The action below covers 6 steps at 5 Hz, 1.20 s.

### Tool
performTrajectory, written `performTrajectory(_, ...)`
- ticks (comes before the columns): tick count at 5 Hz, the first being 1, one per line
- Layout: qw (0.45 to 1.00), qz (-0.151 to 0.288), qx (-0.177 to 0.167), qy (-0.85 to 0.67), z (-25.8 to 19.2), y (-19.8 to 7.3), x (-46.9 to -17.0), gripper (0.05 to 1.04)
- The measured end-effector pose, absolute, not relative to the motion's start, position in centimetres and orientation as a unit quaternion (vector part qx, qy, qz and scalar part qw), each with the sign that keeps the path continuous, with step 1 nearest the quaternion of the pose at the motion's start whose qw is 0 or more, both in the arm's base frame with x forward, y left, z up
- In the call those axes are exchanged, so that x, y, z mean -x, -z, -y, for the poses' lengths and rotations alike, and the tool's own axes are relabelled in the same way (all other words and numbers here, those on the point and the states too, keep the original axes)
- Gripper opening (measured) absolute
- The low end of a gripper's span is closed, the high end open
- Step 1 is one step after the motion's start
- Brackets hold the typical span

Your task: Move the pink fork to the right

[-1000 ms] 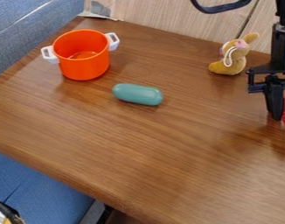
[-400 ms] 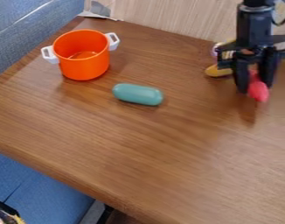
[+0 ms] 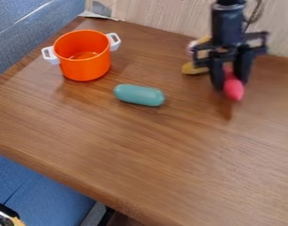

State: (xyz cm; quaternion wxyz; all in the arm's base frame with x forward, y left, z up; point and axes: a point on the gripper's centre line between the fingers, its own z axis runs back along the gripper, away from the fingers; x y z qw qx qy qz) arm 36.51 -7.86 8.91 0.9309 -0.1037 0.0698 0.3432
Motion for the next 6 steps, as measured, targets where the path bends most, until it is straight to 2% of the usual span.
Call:
performTrajectory(2, 0.914, -0.046, 0.11, -0.387, 4.6, -10.5, -36.4, 0.431)
performTrajectory(3, 0.918, -0.048, 0.11, -0.378, 4.7, -10.5, -36.4, 0.431)
performTrajectory(5, 0.943, -0.045, 0.097, -0.314, 8.2, -9.7, -35.5, 0.431)
performTrajectory(6, 0.951, -0.056, 0.089, -0.291, 9.6, -8.4, -35.1, 0.431)
